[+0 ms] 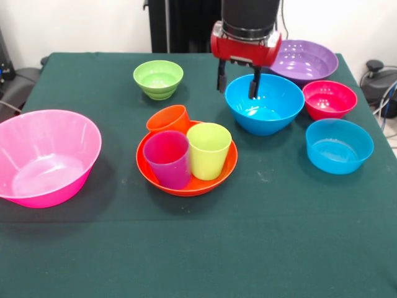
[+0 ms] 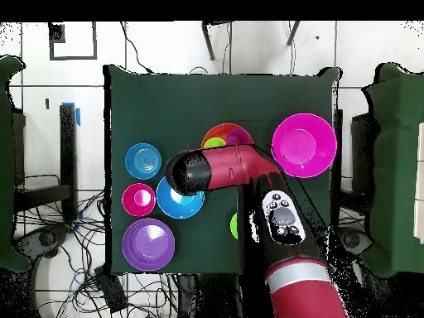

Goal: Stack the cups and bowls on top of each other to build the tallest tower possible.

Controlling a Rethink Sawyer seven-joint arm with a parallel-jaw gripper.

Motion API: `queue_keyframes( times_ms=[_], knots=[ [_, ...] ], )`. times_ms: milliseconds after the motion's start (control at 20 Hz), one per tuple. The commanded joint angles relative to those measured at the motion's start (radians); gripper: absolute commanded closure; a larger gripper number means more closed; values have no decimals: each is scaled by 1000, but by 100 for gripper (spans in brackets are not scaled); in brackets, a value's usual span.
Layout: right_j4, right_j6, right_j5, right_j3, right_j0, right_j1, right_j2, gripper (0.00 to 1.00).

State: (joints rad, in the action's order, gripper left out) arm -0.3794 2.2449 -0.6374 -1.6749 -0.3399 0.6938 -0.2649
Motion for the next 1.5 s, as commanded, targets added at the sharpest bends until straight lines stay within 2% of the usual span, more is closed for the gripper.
queue_keyframes(
  times_ms=[50,500,1150,1500],
  knots=[
    [-95,-282,-97,-65,-30,65,-86,0],
    [-159,-313,-118,-11,-63,61,-83,0],
    [-242,-262,-34,19,-83,-28,-96,0],
    [-270,-264,-29,29,-96,-44,-111,0]
  ],
)
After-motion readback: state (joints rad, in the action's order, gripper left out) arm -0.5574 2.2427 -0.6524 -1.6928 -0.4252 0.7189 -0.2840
